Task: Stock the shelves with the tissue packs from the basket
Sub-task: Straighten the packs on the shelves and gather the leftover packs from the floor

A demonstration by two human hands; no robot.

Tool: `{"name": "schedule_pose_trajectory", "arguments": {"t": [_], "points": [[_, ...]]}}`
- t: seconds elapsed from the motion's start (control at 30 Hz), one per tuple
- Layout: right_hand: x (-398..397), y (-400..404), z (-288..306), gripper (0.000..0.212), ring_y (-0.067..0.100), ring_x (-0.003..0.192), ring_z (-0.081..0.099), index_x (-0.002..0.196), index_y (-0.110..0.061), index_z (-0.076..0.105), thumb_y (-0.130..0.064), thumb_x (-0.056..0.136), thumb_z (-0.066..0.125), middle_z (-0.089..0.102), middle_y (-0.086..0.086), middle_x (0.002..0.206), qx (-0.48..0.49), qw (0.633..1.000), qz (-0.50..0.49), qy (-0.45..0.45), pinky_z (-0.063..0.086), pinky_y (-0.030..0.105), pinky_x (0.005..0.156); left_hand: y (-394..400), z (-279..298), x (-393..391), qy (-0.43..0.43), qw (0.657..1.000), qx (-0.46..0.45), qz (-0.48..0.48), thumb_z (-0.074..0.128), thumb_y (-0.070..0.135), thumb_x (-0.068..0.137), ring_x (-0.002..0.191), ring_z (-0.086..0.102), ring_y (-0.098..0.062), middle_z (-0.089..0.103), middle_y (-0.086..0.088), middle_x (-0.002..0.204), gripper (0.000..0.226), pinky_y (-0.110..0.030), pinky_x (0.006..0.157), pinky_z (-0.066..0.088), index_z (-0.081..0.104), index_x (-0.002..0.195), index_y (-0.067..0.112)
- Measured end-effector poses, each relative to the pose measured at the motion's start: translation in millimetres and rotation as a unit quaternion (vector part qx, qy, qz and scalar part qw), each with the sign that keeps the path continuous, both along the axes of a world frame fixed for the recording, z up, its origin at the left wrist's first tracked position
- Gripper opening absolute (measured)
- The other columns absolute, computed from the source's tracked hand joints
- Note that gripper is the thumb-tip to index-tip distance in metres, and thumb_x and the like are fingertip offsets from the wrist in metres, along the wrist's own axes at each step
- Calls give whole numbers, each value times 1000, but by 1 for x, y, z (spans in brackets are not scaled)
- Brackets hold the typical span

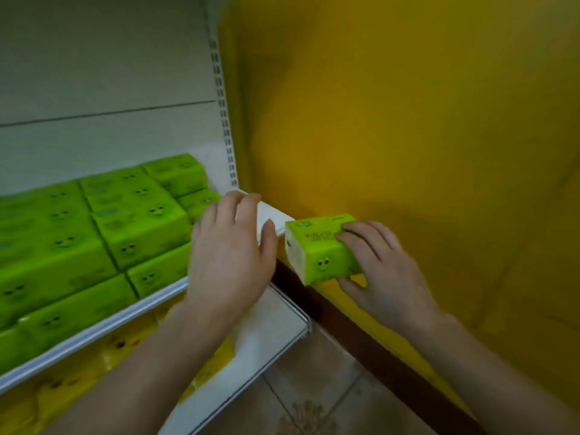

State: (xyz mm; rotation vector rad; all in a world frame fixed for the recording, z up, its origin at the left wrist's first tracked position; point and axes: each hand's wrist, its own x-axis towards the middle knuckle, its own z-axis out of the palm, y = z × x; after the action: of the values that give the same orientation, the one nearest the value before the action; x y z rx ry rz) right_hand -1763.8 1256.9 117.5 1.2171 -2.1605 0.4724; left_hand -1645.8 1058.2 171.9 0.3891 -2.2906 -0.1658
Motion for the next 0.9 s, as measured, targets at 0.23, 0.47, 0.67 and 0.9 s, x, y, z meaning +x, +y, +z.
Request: {"name": "schedule_pose_trajectory", "arguments": {"t": [0.23, 0.47, 0.67, 0.9], "points": [[-34, -145, 37, 64, 33, 129, 44, 132, -19, 48, -25, 74, 73, 52, 6, 135, -20, 996, 89, 10, 51, 46, 93, -113, 29, 22, -347, 910, -39, 225, 22, 83, 82, 149, 8, -39, 14, -7, 163, 87, -65, 115, 13, 20, 153, 31], [-59, -252, 34, 61, 34, 124, 51, 121, -19, 58, -18, 65, 82, 59, 5, 129, 34, 997, 56, 42, 50, 42, 83, -146, 8, 30, -402, 884, -72, 227, 35, 70, 91, 147, 15, -36, 6, -2, 164, 80, -60, 111, 25, -6, 152, 39], [-76, -309, 19, 45, 38, 125, 48, 116, -9, 60, -22, 76, 77, 56, 15, 130, 37, 987, 155, 8, 51, 48, 93, -148, -2, 28, -381, 889, -86, 237, 51, 65, 88, 148, 9, -37, 0, -3, 164, 94, -62, 113, 20, -11, 152, 38], [-76, -318, 14, 50, 35, 142, 31, 135, -9, 49, -8, 86, 58, 40, 12, 150, 63, 983, 174, -19, 40, 51, 106, -150, -4, 26, -377, 891, -76, 243, 55, 62, 88, 148, 6, -39, -2, -4, 164, 96, -64, 114, 17, -12, 152, 36]]}}
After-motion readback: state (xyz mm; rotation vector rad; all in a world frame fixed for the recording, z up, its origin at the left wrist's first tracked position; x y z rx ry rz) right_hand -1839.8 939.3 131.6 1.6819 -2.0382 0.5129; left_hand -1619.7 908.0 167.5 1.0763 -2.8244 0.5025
